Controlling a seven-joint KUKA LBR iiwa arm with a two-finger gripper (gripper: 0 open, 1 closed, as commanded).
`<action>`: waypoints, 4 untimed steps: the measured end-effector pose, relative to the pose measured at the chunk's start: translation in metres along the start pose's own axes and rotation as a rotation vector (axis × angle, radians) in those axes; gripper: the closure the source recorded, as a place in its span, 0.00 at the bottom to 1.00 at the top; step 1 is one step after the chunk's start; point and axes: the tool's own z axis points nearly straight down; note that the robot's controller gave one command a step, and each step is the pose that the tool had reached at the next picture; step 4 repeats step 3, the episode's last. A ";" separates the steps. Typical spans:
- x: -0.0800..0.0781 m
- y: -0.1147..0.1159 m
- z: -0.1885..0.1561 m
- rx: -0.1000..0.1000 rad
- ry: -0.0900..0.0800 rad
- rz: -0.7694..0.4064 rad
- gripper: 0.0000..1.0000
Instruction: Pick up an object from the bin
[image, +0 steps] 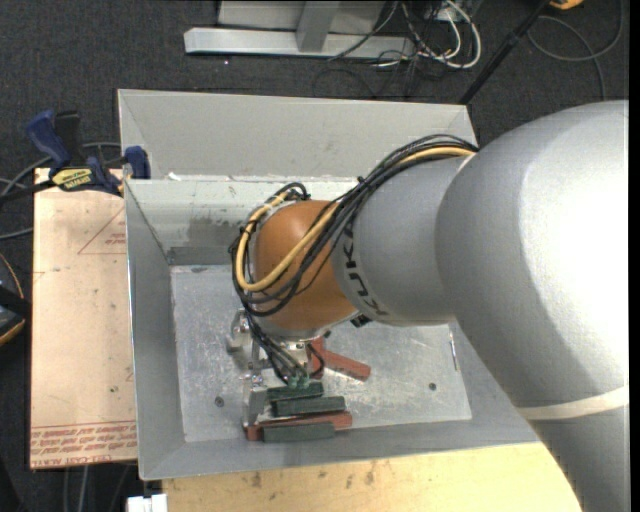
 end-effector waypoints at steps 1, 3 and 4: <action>0.009 -0.116 -0.002 0.002 -0.011 -0.102 1.00; -0.005 -0.117 -0.198 0.003 -0.004 -0.057 1.00; -0.005 -0.117 -0.198 0.003 -0.004 -0.057 1.00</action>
Offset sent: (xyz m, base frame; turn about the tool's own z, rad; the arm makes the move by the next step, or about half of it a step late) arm 0.0000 0.0000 0.0000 0.0000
